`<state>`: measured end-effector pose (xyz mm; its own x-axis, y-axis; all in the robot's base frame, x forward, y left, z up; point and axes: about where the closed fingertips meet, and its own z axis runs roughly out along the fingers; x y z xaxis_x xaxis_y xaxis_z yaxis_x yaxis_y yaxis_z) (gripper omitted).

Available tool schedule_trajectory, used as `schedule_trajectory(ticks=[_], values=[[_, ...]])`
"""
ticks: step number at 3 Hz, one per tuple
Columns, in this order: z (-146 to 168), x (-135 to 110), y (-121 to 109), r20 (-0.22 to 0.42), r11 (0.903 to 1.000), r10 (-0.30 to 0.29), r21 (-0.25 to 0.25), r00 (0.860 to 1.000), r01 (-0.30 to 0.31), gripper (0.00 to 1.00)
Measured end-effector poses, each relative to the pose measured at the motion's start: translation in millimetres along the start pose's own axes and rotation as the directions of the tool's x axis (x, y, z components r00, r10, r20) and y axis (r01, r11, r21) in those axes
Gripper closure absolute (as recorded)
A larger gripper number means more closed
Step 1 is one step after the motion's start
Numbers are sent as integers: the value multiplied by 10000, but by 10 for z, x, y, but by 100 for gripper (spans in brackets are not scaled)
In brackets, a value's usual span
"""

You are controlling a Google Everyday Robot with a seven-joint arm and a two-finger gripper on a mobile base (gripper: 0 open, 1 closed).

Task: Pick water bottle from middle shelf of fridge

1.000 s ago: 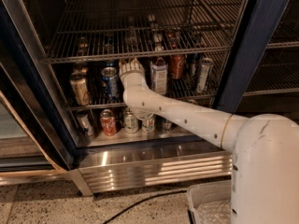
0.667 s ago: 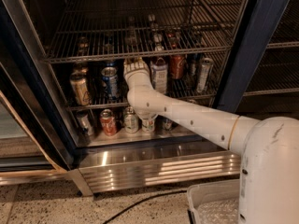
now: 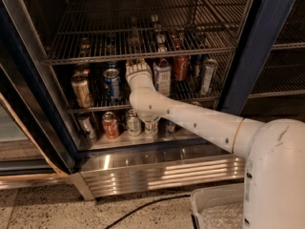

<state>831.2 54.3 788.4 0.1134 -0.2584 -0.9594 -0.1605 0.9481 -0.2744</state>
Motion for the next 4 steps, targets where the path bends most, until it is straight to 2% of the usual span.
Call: schedule_trajectory(ticks=[1,2,4], values=[[0,0,0,0,10000,0,0,10000,0,100],[0,0,0,0,10000,0,0,10000,0,100],[0,0,0,0,10000,0,0,10000,0,93]])
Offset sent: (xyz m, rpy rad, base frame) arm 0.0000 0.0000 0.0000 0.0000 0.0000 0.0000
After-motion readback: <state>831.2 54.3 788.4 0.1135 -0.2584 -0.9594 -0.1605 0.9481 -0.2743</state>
